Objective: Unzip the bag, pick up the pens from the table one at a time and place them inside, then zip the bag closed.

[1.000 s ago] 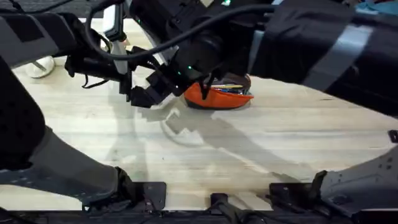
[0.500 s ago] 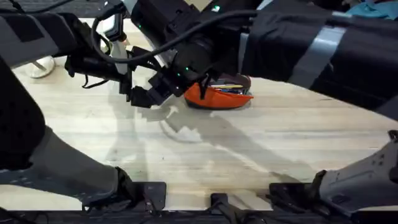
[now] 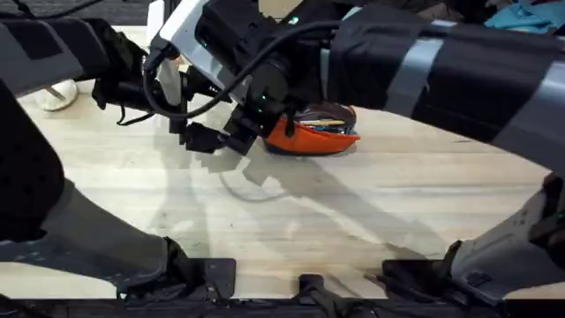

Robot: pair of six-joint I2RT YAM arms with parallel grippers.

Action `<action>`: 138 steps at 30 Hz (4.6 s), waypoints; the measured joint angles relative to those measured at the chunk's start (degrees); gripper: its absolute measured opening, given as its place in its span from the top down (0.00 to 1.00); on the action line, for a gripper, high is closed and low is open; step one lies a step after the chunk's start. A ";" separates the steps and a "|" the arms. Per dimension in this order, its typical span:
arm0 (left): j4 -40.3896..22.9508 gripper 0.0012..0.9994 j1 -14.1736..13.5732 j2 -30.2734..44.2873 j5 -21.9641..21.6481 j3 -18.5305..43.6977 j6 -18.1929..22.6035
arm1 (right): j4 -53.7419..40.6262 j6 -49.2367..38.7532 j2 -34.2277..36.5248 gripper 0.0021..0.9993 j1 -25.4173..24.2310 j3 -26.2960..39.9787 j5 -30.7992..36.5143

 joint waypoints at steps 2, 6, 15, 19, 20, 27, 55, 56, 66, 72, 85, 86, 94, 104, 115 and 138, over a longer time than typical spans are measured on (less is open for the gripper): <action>0.00 0.01 0.00 -0.02 0.00 0.00 0.02 | 0.15 -0.95 0.03 0.00 -0.03 0.00 0.00; 0.00 0.01 0.00 -0.01 0.00 0.00 0.02 | 0.33 -1.96 0.04 0.00 -0.28 0.00 -0.02; 0.03 0.01 0.00 0.00 -0.18 -0.02 0.15 | 0.50 -2.62 0.73 0.01 -0.35 0.11 -2.83; 0.11 0.01 0.00 0.00 -0.63 -0.04 0.15 | 0.89 -2.60 2.04 0.01 -0.42 0.94 -3.96; 0.18 0.01 0.00 0.00 -0.71 -0.07 0.15 | 0.96 -2.60 2.22 0.01 -0.44 1.00 -4.09; 0.20 0.01 0.00 0.00 -1.80 -0.22 -0.36 | 1.04 -2.84 2.69 0.02 -1.41 1.16 -4.90; 0.24 0.01 0.37 1.84 -5.14 -0.52 -1.62 | -1.28 -0.46 5.09 0.02 -4.17 2.29 -6.64; 0.26 0.01 0.37 1.84 -5.14 -0.52 -1.62 | -1.30 -0.48 5.07 0.02 -4.17 2.29 -6.62; 0.46 0.01 0.37 1.85 -5.14 -0.52 -1.64 | -1.37 -0.41 5.09 0.01 -4.17 2.29 -6.63; 0.46 0.01 0.37 1.84 -5.16 -0.52 -1.62 | -1.56 -0.19 5.05 0.00 -4.17 2.29 -7.26; 0.22 0.01 0.00 1.81 -1.22 -0.52 -0.33 | -3.48 0.46 0.81 0.00 -4.60 1.62 -6.54; 0.21 0.01 0.00 1.81 -0.96 -0.52 -0.24 | -3.46 0.48 0.19 0.00 -4.68 1.57 -6.51; 0.22 0.01 0.00 1.81 -0.09 -0.52 -0.04 | -3.55 0.48 -2.99 0.00 -4.79 1.55 -6.36; 0.24 0.01 2.55 1.81 1.00 -0.52 1.05 | -4.66 0.48 -3.01 0.00 -4.83 1.46 -6.36; -1.03 0.01 9.39 1.81 4.58 -0.52 5.87 | -4.31 -0.29 -2.92 0.00 -4.83 1.46 -6.34; -5.60 0.01 12.20 3.42 9.41 -0.52 17.81 | 0.09 -0.88 1.57 0.00 -4.83 1.36 -6.16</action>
